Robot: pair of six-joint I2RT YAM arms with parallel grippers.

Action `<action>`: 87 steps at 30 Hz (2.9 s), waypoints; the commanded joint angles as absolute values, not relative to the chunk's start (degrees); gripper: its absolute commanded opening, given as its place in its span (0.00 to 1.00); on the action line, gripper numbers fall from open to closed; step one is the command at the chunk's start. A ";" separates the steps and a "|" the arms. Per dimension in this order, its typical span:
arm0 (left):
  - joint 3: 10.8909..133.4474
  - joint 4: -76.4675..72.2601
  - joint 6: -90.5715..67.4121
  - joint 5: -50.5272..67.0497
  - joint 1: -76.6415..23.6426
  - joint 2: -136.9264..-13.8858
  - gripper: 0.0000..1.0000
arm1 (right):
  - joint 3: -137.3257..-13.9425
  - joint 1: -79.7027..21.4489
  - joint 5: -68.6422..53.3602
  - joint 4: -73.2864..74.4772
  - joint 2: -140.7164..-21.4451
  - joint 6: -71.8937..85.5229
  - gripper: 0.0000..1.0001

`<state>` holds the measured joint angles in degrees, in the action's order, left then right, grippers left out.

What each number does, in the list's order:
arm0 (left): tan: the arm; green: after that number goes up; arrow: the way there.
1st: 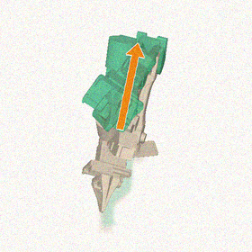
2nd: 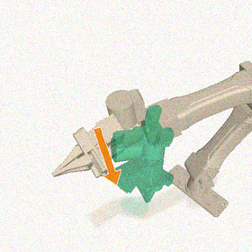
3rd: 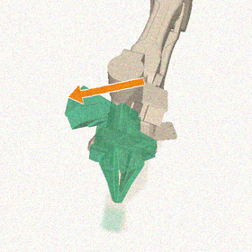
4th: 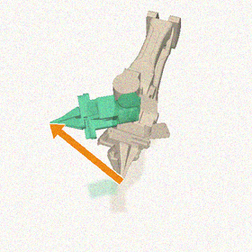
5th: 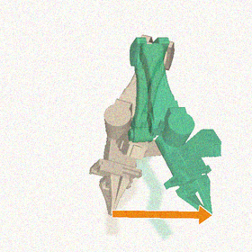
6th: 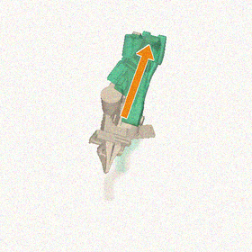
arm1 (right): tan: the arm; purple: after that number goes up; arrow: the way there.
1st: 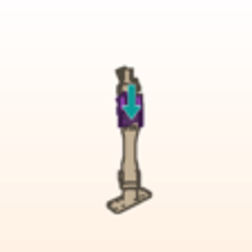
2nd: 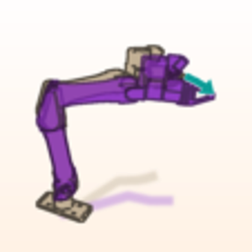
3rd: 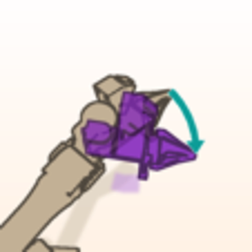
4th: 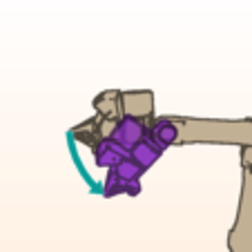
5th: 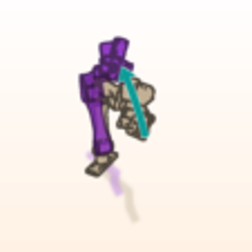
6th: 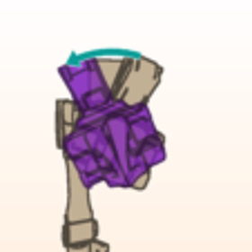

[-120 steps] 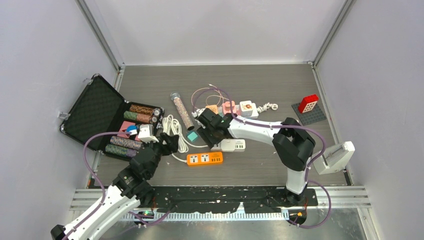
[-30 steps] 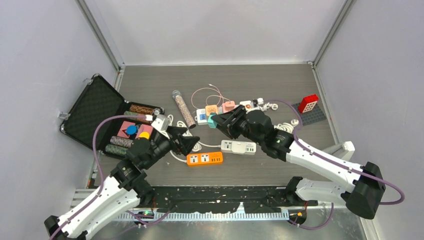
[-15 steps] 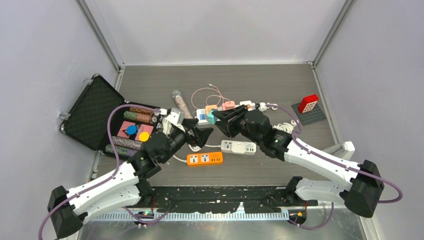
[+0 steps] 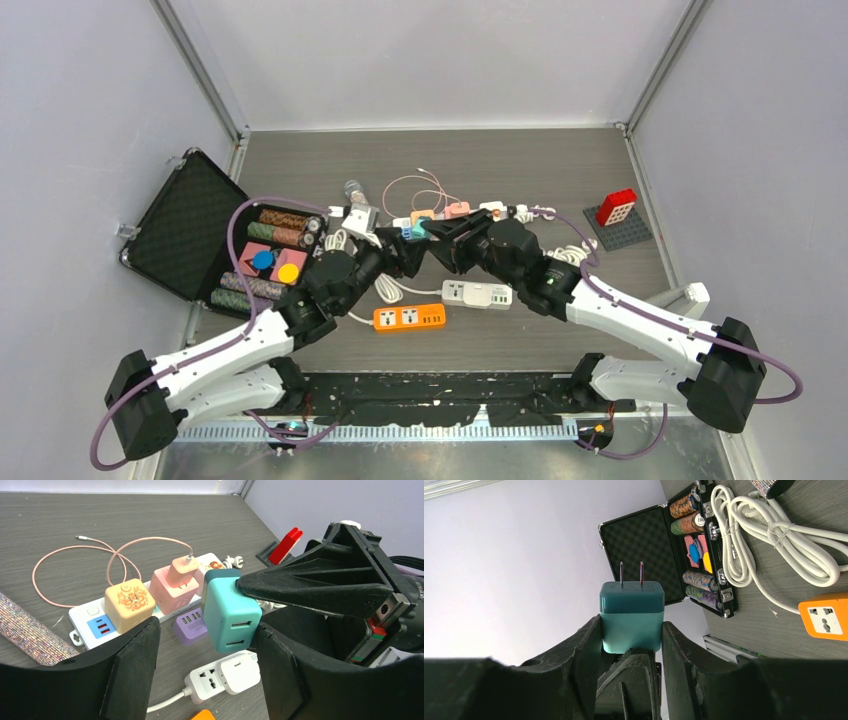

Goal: Insert the plug

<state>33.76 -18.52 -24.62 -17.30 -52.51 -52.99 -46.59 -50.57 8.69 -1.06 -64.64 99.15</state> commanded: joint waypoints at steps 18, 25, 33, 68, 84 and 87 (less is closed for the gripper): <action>38.67 -18.14 -22.55 -17.00 -52.82 -57.03 0.13 | -48.12 -50.74 2.86 -5.12 -65.19 97.27 0.36; 39.90 -6.43 -11.04 -14.34 -52.80 -52.83 0.00 | -46.57 -50.51 6.89 2.36 -59.81 86.12 0.85; 45.26 19.00 7.03 -2.39 -52.73 -50.51 0.00 | -37.28 -47.08 15.78 9.61 -43.55 67.93 0.84; 74.02 57.83 30.45 11.76 -52.78 -91.92 0.00 | -46.97 -45.92 32.50 42.85 -26.01 41.87 0.86; 76.13 61.42 31.41 12.07 -52.78 -97.74 0.00 | -45.86 -45.88 33.35 43.94 -25.18 42.61 0.86; 75.87 60.19 31.28 12.48 -52.74 -97.81 0.00 | -45.78 -45.92 33.31 43.90 -25.33 42.62 0.86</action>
<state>74.83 59.94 30.92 11.20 -52.86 -97.69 -45.39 -46.02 31.48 44.93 -25.47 42.61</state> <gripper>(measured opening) 0.259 0.854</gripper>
